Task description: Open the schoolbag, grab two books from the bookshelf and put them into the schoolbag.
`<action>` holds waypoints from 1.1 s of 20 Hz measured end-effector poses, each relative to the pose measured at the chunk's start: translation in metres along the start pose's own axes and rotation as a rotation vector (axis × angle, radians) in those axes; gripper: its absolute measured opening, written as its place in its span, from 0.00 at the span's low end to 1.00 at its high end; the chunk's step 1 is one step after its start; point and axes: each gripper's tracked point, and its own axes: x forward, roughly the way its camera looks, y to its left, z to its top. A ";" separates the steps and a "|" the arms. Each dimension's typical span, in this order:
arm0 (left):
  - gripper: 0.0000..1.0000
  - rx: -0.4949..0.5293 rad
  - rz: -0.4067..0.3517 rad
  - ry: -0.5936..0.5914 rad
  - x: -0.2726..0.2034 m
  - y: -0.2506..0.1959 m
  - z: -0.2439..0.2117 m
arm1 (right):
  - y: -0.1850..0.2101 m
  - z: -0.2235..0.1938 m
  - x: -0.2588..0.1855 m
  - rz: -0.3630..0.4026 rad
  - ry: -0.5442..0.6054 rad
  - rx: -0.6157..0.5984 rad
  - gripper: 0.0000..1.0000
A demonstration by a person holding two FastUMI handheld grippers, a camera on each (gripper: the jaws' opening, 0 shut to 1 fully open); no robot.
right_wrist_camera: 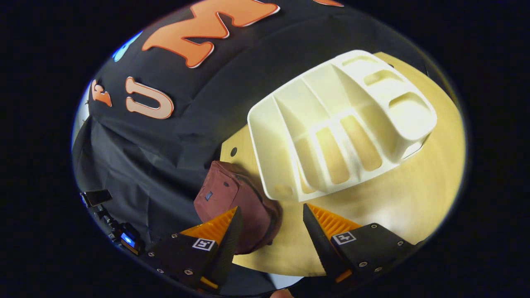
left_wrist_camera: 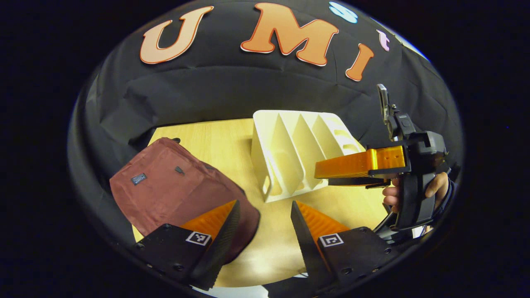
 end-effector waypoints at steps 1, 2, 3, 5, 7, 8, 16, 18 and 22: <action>0.83 -0.005 0.006 -0.020 0.001 -0.015 0.005 | -0.009 0.009 -0.010 -0.004 -0.020 -0.031 0.87; 0.92 -0.003 0.023 -0.039 0.003 -0.027 0.014 | -0.016 0.017 -0.022 -0.004 -0.042 -0.058 0.87; 0.96 0.002 0.036 -0.060 0.006 -0.036 0.015 | -0.023 0.025 -0.034 -0.005 -0.064 -0.086 0.87; 0.96 0.015 0.063 -0.107 0.002 -0.059 0.030 | -0.033 0.042 -0.051 -0.011 -0.110 -0.152 0.89; 0.96 0.034 0.104 -0.183 -0.007 -0.077 0.048 | -0.042 0.059 -0.078 -0.019 -0.179 -0.214 0.90; 0.98 0.046 0.124 -0.225 -0.013 -0.086 0.056 | -0.044 0.069 -0.091 -0.021 -0.217 -0.248 0.91; 0.98 0.048 0.234 -0.517 -0.070 -0.113 0.066 | -0.048 0.123 -0.188 -0.053 -0.525 -0.492 0.96; 0.98 0.003 0.257 -0.558 -0.066 -0.102 0.063 | -0.056 0.134 -0.203 -0.087 -0.591 -0.533 0.96; 0.98 -0.060 0.291 -0.611 -0.054 -0.091 0.066 | -0.066 0.138 -0.223 -0.099 -0.641 -0.559 0.96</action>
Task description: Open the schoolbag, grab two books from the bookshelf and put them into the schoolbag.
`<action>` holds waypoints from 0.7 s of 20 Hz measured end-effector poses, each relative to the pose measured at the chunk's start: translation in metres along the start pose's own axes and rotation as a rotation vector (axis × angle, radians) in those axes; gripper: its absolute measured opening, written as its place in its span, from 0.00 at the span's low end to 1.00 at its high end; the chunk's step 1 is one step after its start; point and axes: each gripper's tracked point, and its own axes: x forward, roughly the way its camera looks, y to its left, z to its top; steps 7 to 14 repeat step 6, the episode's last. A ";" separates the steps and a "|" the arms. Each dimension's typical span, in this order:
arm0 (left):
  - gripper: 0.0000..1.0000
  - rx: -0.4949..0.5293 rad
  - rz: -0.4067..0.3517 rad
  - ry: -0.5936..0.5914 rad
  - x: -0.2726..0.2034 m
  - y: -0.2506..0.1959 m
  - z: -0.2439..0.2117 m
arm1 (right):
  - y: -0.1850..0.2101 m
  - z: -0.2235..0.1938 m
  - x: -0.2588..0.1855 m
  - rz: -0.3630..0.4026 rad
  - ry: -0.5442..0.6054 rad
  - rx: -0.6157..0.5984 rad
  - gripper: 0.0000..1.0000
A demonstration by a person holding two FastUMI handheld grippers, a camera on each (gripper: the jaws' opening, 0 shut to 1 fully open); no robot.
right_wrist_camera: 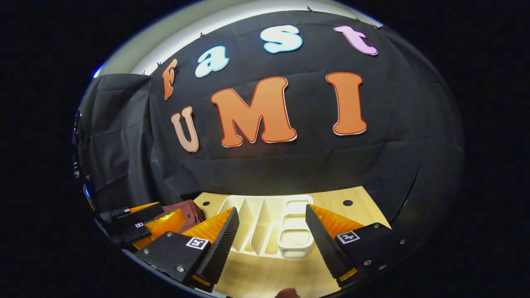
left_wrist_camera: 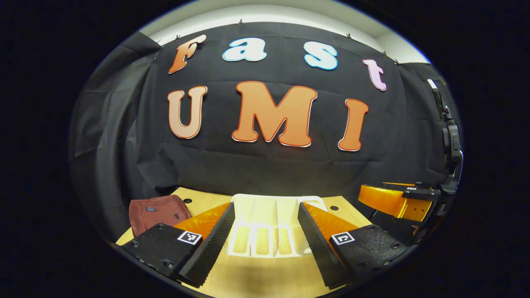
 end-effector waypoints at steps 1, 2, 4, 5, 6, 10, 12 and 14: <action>0.98 0.003 0.004 -0.012 0.002 0.000 0.000 | -0.007 0.000 -0.001 -0.017 -0.005 -0.003 0.96; 0.97 0.011 0.014 -0.016 0.003 0.001 0.002 | -0.010 -0.001 -0.004 -0.016 -0.006 0.000 0.96; 0.97 0.020 0.017 -0.021 0.002 -0.003 0.003 | -0.015 -0.004 -0.007 -0.016 0.000 0.000 0.96; 0.97 0.015 0.016 -0.020 0.003 -0.006 0.002 | -0.017 -0.006 -0.008 -0.020 0.006 -0.005 0.96; 0.97 0.008 0.013 -0.018 0.006 -0.010 0.002 | -0.021 -0.005 -0.008 -0.020 0.006 -0.003 0.96; 0.97 0.008 0.013 -0.018 0.006 -0.010 0.002 | -0.021 -0.005 -0.008 -0.020 0.006 -0.003 0.96; 0.97 0.008 0.013 -0.018 0.006 -0.010 0.002 | -0.021 -0.005 -0.008 -0.020 0.006 -0.003 0.96; 0.97 0.008 0.013 -0.018 0.006 -0.010 0.002 | -0.021 -0.005 -0.008 -0.020 0.006 -0.003 0.96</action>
